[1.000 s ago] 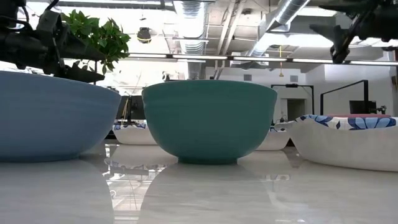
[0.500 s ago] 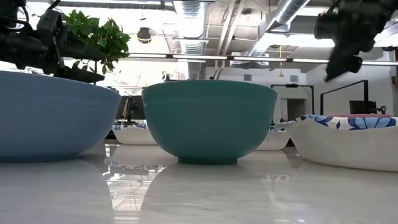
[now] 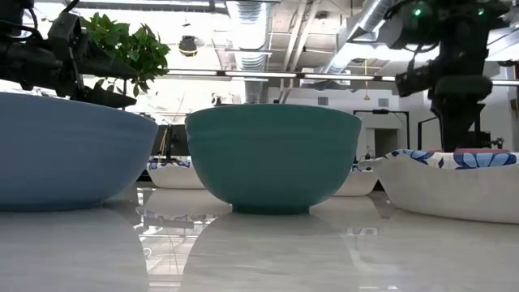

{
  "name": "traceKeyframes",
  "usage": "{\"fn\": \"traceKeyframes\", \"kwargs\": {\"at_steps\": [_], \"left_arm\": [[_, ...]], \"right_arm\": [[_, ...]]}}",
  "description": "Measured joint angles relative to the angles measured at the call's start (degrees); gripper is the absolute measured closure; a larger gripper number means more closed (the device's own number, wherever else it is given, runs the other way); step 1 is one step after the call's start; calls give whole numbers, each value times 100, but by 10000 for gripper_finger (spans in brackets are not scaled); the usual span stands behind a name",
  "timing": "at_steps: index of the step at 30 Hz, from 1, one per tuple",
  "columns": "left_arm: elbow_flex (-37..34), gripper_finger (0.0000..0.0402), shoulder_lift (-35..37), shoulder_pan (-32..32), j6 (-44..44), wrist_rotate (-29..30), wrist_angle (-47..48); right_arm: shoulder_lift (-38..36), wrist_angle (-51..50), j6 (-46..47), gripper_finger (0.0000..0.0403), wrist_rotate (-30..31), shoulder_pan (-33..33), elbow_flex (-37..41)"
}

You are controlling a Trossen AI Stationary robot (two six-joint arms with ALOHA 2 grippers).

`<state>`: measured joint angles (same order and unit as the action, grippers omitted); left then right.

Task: Place and stack bowls onto a shelf
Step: Put the pink bowl on the shelf

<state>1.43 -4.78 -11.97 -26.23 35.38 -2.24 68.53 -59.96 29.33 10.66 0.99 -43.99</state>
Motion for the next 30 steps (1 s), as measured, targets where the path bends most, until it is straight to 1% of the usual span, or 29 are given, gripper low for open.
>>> {"fn": "traceKeyframes", "kwargs": {"at_steps": [5, 8, 11, 13, 15, 16, 20, 24, 27, 30], "left_arm": [[0, 84, 0, 0, 2, 0, 0], [0, 84, 0, 0, 10, 0, 0], [0, 84, 0, 0, 19, 0, 0], [0, 84, 0, 0, 21, 0, 0], [0, 84, -2, 0, 23, 0, 0], [0, 84, -8, 0, 23, 0, 2], [0, 84, -13, 0, 87, 1, 2], [0, 84, -43, 0, 115, 31, 2], [0, 84, -107, 0, 115, 124, 2], [0, 84, -214, 0, 115, 189, 2]], "right_arm": [[366, -1, 51, 181, 41, 17, 0], [513, 10, 124, 203, 204, 16, 2], [627, 41, 127, 257, 217, 3, 2], [682, 53, 126, 305, 213, -26, 2], [689, 23, 115, 362, 162, -63, 2], [681, 19, 62, 377, 131, -89, 1], [602, -18, 67, 374, 120, -249, -76], [527, -443, -110, 376, 116, -397, -510], [527, -944, -644, 376, 123, -483, -1042], [525, -1349, -1509, 376, 214, -414, -1564]]}}
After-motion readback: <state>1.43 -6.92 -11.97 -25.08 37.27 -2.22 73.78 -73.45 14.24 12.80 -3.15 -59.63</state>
